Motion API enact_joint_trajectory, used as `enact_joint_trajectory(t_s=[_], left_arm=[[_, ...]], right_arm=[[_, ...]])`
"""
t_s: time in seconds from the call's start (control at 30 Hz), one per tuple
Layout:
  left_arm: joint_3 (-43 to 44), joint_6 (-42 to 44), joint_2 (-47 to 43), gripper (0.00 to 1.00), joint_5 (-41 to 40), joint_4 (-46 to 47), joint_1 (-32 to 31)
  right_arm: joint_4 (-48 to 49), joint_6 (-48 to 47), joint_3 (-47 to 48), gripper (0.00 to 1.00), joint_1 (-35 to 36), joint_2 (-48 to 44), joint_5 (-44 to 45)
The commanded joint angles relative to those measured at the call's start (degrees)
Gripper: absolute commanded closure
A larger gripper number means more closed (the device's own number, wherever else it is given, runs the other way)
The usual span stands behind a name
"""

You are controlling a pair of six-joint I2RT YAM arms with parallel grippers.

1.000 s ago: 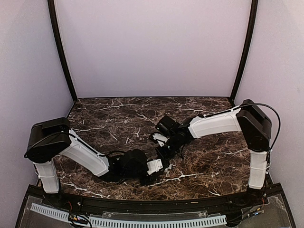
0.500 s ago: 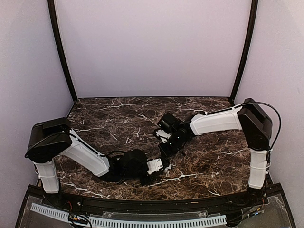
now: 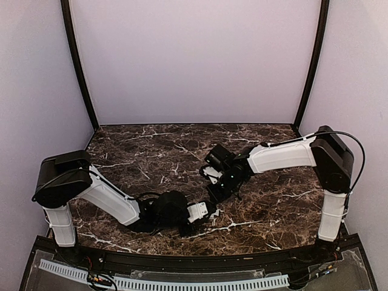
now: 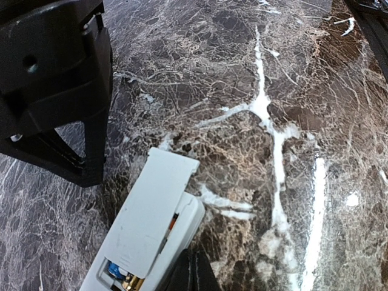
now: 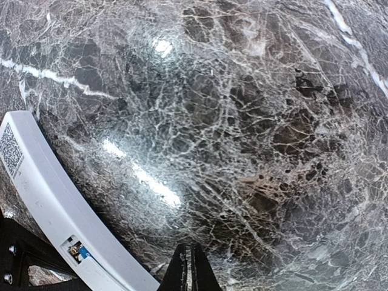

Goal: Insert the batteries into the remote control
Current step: Adjust the battery cover on the remote control without the battery cover.

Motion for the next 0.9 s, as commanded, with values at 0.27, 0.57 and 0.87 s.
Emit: enact_joint_trajectory(t_s=[0.27, 0.57, 0.87], left_arm=[[-0.2, -0.8, 1.5, 1.00, -0.9, -2.1, 0.0], [-0.5, -0.6, 1.5, 1.00, -1.1, -1.6, 0.0], [-0.8, -0.7, 1.5, 1.00, -1.4, -1.5, 0.0]], right_arm=[[-0.4, 0.5, -0.8, 0.97, 1.0, -0.5, -3.4], [0.3, 1.5, -1.6, 0.98, 1.2, -0.6, -5.4], [0.5, 1.9, -1.5, 0.99, 1.3, -0.9, -5.7]])
